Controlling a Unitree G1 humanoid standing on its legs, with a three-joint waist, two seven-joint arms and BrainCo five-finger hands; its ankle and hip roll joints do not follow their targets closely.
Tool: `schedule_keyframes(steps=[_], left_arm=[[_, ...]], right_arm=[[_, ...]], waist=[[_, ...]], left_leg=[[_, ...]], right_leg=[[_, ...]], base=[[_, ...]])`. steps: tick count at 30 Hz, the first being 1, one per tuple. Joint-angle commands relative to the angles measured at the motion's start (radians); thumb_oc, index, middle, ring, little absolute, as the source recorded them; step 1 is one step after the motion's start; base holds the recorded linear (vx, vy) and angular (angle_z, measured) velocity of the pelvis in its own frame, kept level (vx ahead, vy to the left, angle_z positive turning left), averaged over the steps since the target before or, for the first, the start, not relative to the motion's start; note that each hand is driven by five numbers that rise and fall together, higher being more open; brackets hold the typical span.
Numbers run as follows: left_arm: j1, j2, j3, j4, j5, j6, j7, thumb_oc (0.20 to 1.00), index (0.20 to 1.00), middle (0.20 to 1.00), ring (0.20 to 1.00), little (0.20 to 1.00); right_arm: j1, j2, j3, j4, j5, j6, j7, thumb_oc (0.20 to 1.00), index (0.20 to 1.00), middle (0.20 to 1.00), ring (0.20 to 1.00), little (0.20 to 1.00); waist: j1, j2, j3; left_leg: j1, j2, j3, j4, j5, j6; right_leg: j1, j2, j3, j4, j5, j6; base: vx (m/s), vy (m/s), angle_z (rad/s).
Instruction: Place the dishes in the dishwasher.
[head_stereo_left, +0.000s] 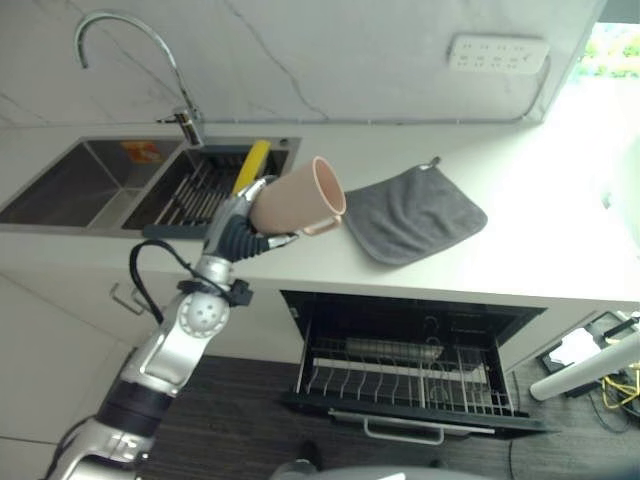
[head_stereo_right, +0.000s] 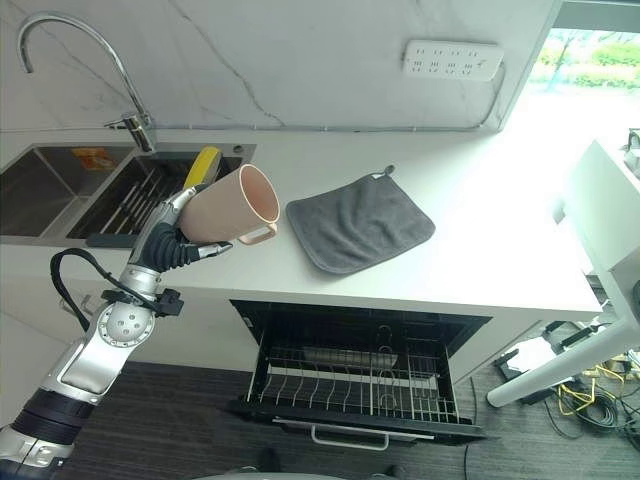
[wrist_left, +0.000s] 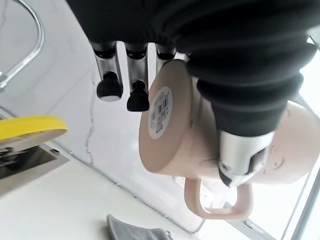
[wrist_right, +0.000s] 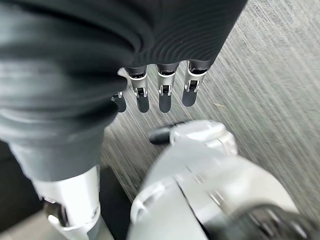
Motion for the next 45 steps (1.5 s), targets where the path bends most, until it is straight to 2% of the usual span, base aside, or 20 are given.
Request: schedule_keyframes(steps=[1, 2, 3, 6, 7, 10, 13, 16, 18, 21, 27, 30, 33, 34, 35, 37, 38, 43, 44, 45], left_arm=[[-0.061, 0.011, 0.071, -0.033, -0.059, -0.047, 0.054, 0.2, 0.2, 0.2, 0.2, 0.2], [-0.06, 0.01, 0.074, -0.029, -0.067, -0.049, 0.052, 0.2, 0.2, 0.2, 0.2, 0.2], [-0.057, 0.005, 0.079, -0.014, -0.147, -0.063, 0.042, 0.2, 0.2, 0.2, 0.2, 0.2], [-0.048, -0.008, 0.092, 0.002, -0.211, -0.082, 0.034, 0.2, 0.2, 0.2, 0.2, 0.2], [-0.04, -0.018, 0.102, 0.021, -0.264, -0.115, 0.024, 0.2, 0.2, 0.2, 0.2, 0.2], [-0.033, -0.031, 0.115, 0.033, -0.302, -0.144, 0.012, 0.2, 0.2, 0.2, 0.2, 0.2], [-0.016, -0.074, 0.133, 0.05, -0.474, -0.188, -0.046, 0.2, 0.2, 0.2, 0.2, 0.2], [0.012, -0.127, 0.146, 0.061, -0.617, -0.23, -0.121, 0.2, 0.2, 0.2, 0.2, 0.2], [0.02, -0.145, 0.146, 0.07, -0.703, -0.23, -0.153, 0.2, 0.2, 0.2, 0.2, 0.2], [0.026, -0.17, 0.152, 0.089, -0.755, -0.236, -0.184, 0.2, 0.2, 0.2, 0.2, 0.2], [0.029, -0.237, 0.146, 0.131, -0.949, -0.23, -0.312, 0.2, 0.2, 0.2, 0.2, 0.2], [0.02, -0.277, 0.127, 0.136, -1.094, -0.169, -0.438, 0.2, 0.2, 0.2, 0.2, 0.2], [0.001, -0.31, 0.088, 0.139, -1.191, -0.081, -0.566, 0.2, 0.2, 0.2, 0.2, 0.2], [-0.015, -0.328, 0.06, 0.149, -1.26, 0.017, -0.683, 0.2, 0.2, 0.2, 0.2, 0.2], [-0.018, -0.33, 0.053, 0.152, -1.265, 0.027, -0.704, 0.2, 0.2, 0.2, 0.2, 0.2], [-0.034, -0.334, 0.011, 0.166, -1.282, 0.115, -0.825, 0.2, 0.2, 0.2, 0.2, 0.2], [-0.05, -0.307, -0.041, 0.183, -1.235, 0.144, -0.934, 0.2, 0.2, 0.2, 0.2, 0.2], [-0.072, -0.286, -0.1, 0.167, -1.211, 0.232, -1.06, 0.2, 0.2, 0.2, 0.2, 0.2], [-0.083, -0.274, -0.14, 0.146, -1.2, 0.287, -1.12, 0.2, 0.2, 0.2, 0.2, 0.2], [-0.085, -0.272, -0.147, 0.14, -1.197, 0.298, -1.131, 0.2, 0.2, 0.2, 0.2, 0.2]], right_arm=[[0.013, -0.038, -0.025, 0.017, 0.007, -0.065, -0.016, 1.0, 1.0, 1.0, 1.0, 1.0], [0.017, -0.042, -0.031, 0.016, 0.016, -0.077, -0.014, 1.0, 1.0, 1.0, 1.0, 1.0], [0.029, -0.054, -0.057, 0.002, 0.065, -0.136, 0.004, 1.0, 1.0, 1.0, 1.0, 1.0], [0.039, -0.068, -0.077, -0.057, 0.091, -0.19, -0.003, 1.0, 1.0, 1.0, 1.0, 1.0], [0.054, -0.083, -0.096, -0.146, 0.118, -0.217, -0.027, 1.0, 1.0, 1.0, 1.0, 1.0], [0.066, -0.092, -0.116, -0.234, 0.136, -0.24, -0.065, 1.0, 1.0, 1.0, 1.0, 1.0], [0.095, -0.106, -0.173, -0.395, 0.132, -0.293, -0.122, 1.0, 1.0, 1.0, 1.0, 1.0], [0.119, -0.116, -0.247, -0.545, 0.154, -0.386, -0.114, 1.0, 1.0, 1.0, 1.0, 1.0], [0.127, -0.115, -0.275, -0.683, 0.157, -0.411, -0.112, 1.0, 1.0, 1.0, 1.0, 1.0], [0.131, -0.113, -0.3, -0.848, 0.124, -0.392, -0.113, 1.0, 1.0, 1.0, 1.0, 1.0], [0.09, -0.122, -0.317, -1.158, 0.084, -0.36, -0.021, 1.0, 1.0, 1.0, 1.0, 1.0], [0.06, -0.127, -0.302, -1.237, 0.12, -0.339, 0.078, 1.0, 1.0, 1.0, 1.0, 1.0], [0.016, -0.138, -0.262, -1.31, 0.17, -0.282, 0.205, 1.0, 1.0, 1.0, 1.0, 1.0], [-0.02, -0.148, -0.214, -1.354, 0.207, -0.222, 0.308, 1.0, 1.0, 1.0, 1.0, 1.0], [-0.028, -0.15, -0.205, -1.36, 0.209, -0.21, 0.322, 1.0, 1.0, 1.0, 1.0, 1.0], [-0.078, -0.169, -0.141, -1.385, 0.267, -0.151, 0.403, 1.0, 1.0, 1.0, 1.0, 1.0], [-0.125, -0.194, -0.088, -1.382, 0.349, -0.08, 0.459, 1.0, 1.0, 1.0, 1.0, 1.0], [-0.191, -0.214, -0.022, -1.365, 0.397, -0.025, 0.474, 1.0, 1.0, 1.0, 1.0, 1.0], [-0.229, -0.22, 0.012, -1.351, 0.408, -0.016, 0.468, 1.0, 1.0, 1.0, 1.0, 1.0], [-0.237, -0.222, 0.018, -1.349, 0.411, -0.009, 0.47, 1.0, 1.0, 1.0, 1.0, 1.0]], waist=[[-0.009, -0.002, 0.01], [-0.01, -0.005, 0.009], [-0.015, -0.013, 0.006], [-0.025, -0.024, 0.003], [-0.038, -0.034, 0.003], [-0.048, -0.042, -0.002], [-0.069, -0.053, -0.004], [-0.089, -0.058, -0.009], [-0.1, -0.059, -0.012], [-0.114, -0.06, -0.018], [-0.142, -0.051, -0.033], [-0.148, -0.044, -0.04], [-0.15, -0.036, -0.047], [-0.146, -0.031, -0.053], [-0.145, -0.031, -0.055], [-0.135, -0.024, -0.061], [-0.116, -0.021, -0.07], [-0.088, -0.018, -0.079], [-0.073, -0.015, -0.084], [-0.07, -0.015, -0.087]], left_leg=[[0.033, 0.067, 0.03, 0.032, -0.069, -0.016], [0.034, 0.067, 0.032, 0.032, -0.07, -0.015], [0.04, 0.07, 0.041, 0.038, -0.075, -0.014], [0.047, 0.073, 0.054, 0.042, -0.081, -0.009], [0.056, 0.074, 0.066, 0.047, -0.087, -0.007], [0.052, 0.077, 0.077, 0.056, -0.088, -0.004], [0.059, 0.079, 0.094, 0.077, -0.102, -0.001], [0.068, 0.08, 0.106, 0.096, -0.114, 0.004], [0.071, 0.078, 0.108, 0.102, -0.12, 0.009], [0.075, 0.072, 0.111, 0.108, -0.128, 0.016], [0.081, 0.057, 0.125, 0.119, -0.142, 0.027], [0.085, 0.053, 0.13, 0.121, -0.146, 0.029], [0.085, 0.052, 0.133, 0.124, -0.145, 0.028], [0.085, 0.052, 0.131, 0.122, -0.142, 0.025], [0.085, 0.052, 0.131, 0.122, -0.142, 0.024], [0.085, 0.053, 0.128, 0.117, -0.135, 0.018], [0.087, 0.052, 0.118, 0.11, -0.129, 0.011], [0.089, 0.051, 0.098, 0.099, -0.122, 0.005], [0.09, 0.051, 0.088, 0.095, -0.12, 0.002], [0.087, 0.052, 0.087, 0.094, -0.118, 0.001]], right_leg=[[-0.057, -0.013, 0.004, 0.097, -0.025, 0.022], [-0.056, -0.012, 0.004, 0.097, -0.025, 0.022], [-0.053, -0.011, 0.005, 0.096, -0.025, 0.022], [-0.05, -0.009, 0.009, 0.094, -0.024, 0.019], [-0.046, -0.008, 0.012, 0.094, -0.026, 0.019], [-0.05, -0.007, 0.015, 0.092, -0.022, 0.015], [-0.049, -0.009, 0.019, 0.1, -0.023, 0.016], [-0.047, -0.006, 0.029, 0.104, -0.023, 0.012], [-0.051, -0.006, 0.036, 0.108, -0.021, 0.012], [-0.056, -0.008, 0.045, 0.111, -0.019, 0.013], [-0.067, -0.015, 0.064, 0.119, -0.016, 0.014], [-0.069, -0.016, 0.069, 0.121, -0.018, 0.013], [-0.067, -0.016, 0.07, 0.121, -0.023, 0.009], [-0.061, -0.016, 0.065, 0.116, -0.028, 0.006], [-0.06, -0.017, 0.064, 0.115, -0.028, 0.006], [-0.052, -0.018, 0.055, 0.109, -0.031, 0.006], [-0.041, -0.019, 0.044, 0.102, -0.032, 0.007], [-0.027, -0.023, 0.026, 0.092, -0.031, 0.009], [-0.02, -0.025, 0.019, 0.087, -0.03, 0.009], [-0.022, -0.025, 0.018, 0.085, -0.027, 0.008]], base=[[-0.01, -0.03, -0.11], [-0.01, -0.047, -0.08], [-0.01, -0.055, -0.1], [-0.02, -0.05, -0.22], [-0.05, -0.044, -0.21], [-0.03, -0.022, -0.21], [-0.04, -0.014, -0.21], [-0.02, -0.007, -0.27], [-0.02, -0.003, -0.24], [-0.01, 0.008, -0.18], [0.0, 0.042, -0.18], [0.02, 0.045, -0.09], [0.03, 0.049, -0.02], [0.03, 0.04, 0.0], [0.04, 0.045, 0.0], [0.05, 0.032, 0.03], [0.05, 0.022, 0.06], [0.03, 0.007, 0.18], [0.03, 0.001, 0.12], [0.03, -0.001, 0.16]])
